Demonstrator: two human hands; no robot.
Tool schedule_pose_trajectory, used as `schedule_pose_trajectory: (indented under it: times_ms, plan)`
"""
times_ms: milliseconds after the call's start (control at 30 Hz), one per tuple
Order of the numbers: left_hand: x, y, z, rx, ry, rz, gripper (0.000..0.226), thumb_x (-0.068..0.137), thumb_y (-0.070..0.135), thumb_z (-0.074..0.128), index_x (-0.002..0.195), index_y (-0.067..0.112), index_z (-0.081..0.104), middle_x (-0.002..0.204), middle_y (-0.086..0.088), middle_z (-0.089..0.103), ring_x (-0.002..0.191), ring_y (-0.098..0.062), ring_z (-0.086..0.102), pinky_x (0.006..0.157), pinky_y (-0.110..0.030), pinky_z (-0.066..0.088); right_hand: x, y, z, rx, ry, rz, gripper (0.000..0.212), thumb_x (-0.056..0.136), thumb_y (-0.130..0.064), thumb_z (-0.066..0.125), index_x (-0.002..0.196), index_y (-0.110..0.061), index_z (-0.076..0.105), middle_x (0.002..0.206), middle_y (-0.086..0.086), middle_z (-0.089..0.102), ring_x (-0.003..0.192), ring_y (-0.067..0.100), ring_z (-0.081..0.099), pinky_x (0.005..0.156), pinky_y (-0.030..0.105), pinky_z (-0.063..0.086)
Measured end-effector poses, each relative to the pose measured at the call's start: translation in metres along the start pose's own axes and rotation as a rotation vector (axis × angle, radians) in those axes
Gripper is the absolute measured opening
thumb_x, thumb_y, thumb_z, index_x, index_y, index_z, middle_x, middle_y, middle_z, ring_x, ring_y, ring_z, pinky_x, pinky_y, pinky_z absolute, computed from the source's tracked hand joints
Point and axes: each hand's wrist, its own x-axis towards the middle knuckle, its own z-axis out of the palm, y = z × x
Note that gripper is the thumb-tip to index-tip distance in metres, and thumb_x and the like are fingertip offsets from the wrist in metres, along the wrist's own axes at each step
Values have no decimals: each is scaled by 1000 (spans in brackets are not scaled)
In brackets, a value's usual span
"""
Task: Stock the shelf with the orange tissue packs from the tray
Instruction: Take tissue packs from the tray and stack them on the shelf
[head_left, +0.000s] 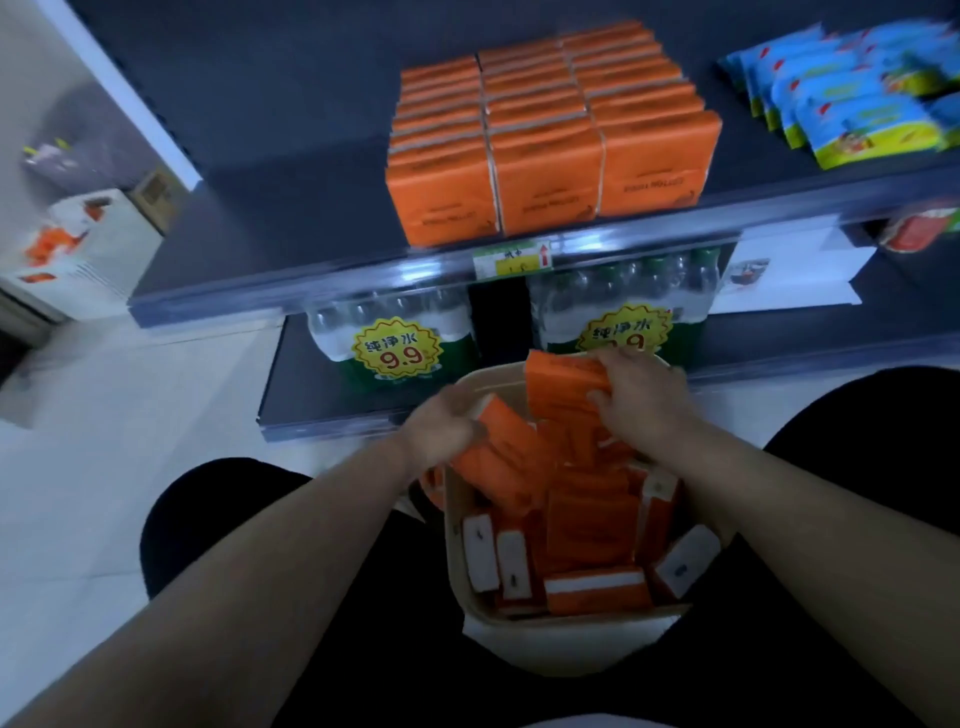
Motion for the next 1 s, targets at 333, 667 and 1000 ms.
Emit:
schedule_pose_trajectory:
  times_ms: [333,667,1000]
  plan:
    - [-23,27,-141,-528,601,293,35,79,-10,54,95,21,48,88,-1,54,75,-16,53,57,-26,44,40,-68,-74,141,343,-157,39,89,-21,57,127,-20,49,123,9,54,115,31,44,93,47,37]
    - [72,79,-257,-553,747,280,31,79,-6,48,82,25,42,85,-1,52,82,-24,55,57,-30,48,132,-131,-130,252,345,-303,46,80,-29,49,125,-20,51,122,4,57,112,25,47,92,37,35]
    - [99,46,-291,-413,774,312,30,83,3,49,85,31,40,87,3,54,89,-25,59,76,-47,54,169,-164,-140,183,387,-251,42,89,-24,53,131,-20,48,127,8,53,119,30,43,99,38,35]
